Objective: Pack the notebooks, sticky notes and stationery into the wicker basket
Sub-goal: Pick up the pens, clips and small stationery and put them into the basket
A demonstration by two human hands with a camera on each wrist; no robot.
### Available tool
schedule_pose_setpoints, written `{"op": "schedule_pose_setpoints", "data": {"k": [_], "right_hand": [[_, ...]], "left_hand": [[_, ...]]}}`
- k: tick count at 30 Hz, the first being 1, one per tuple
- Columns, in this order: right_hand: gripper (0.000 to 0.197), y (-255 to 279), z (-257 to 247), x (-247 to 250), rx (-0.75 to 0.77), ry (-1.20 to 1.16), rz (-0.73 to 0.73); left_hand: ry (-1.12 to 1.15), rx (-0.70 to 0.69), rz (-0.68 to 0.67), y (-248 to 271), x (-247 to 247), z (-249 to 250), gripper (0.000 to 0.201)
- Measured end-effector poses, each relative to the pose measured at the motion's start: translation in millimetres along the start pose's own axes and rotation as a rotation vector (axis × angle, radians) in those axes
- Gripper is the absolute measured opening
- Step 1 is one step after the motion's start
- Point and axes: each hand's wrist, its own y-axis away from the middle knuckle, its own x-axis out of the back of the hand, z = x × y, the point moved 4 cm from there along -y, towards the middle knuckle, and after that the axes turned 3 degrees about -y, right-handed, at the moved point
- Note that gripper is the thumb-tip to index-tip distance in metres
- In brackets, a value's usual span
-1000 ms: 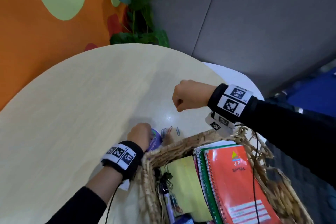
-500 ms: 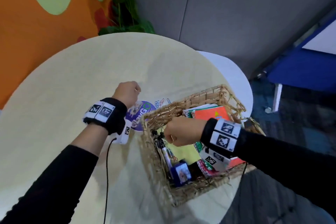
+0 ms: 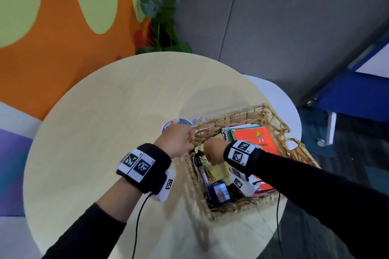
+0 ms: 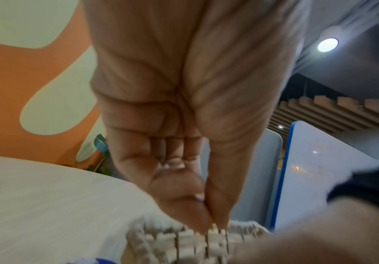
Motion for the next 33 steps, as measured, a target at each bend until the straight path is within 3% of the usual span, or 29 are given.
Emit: {"op": "schedule_pose_setpoints", "data": {"k": [2,7,9,12,14,16,18,21,25,28,33], "right_hand": [[0.026,14,23,7,-0.031,-0.138,0.137],[0.02,70,73,0,-0.106,-0.347,0.376],[0.018,87,82,-13,-0.125,-0.412,0.402],[0.018,98,85,-30,-0.132,-0.426,0.38],[0.018,100,84,-36,-0.124,-0.438,0.372],[0.018,98,82,-38,-0.099,-0.452,0.366],[0.018,95,82,-37,-0.075,-0.452,0.369],[0.019,92,85,-23,-0.029,-0.456,0.387],[0.014,88,100,33,0.004,-0.423,0.47],[0.013,76,113,88,0.032,-0.37,0.569],[0.012,25,121,164,0.115,-0.297,0.627]], "left_hand": [[-0.08,-0.065,-0.062,-5,-15,14,0.022],[-0.301,-0.124,-0.327,-24,-57,54,0.018],[-0.431,-0.12,-0.436,-27,-68,68,0.005],[-0.54,-0.113,-0.514,-30,-82,78,0.033],[-0.579,-0.106,-0.54,-33,-88,78,0.037],[-0.583,-0.116,-0.556,-33,-88,79,0.034],[-0.533,-0.112,-0.558,-33,-82,79,0.018],[-0.29,-0.124,-0.444,-35,-56,73,0.027],[0.005,-0.098,-0.102,-43,4,44,0.021],[0.092,-0.022,0.099,-57,40,3,0.018],[0.159,0.166,0.201,-88,43,-64,0.015]]}}
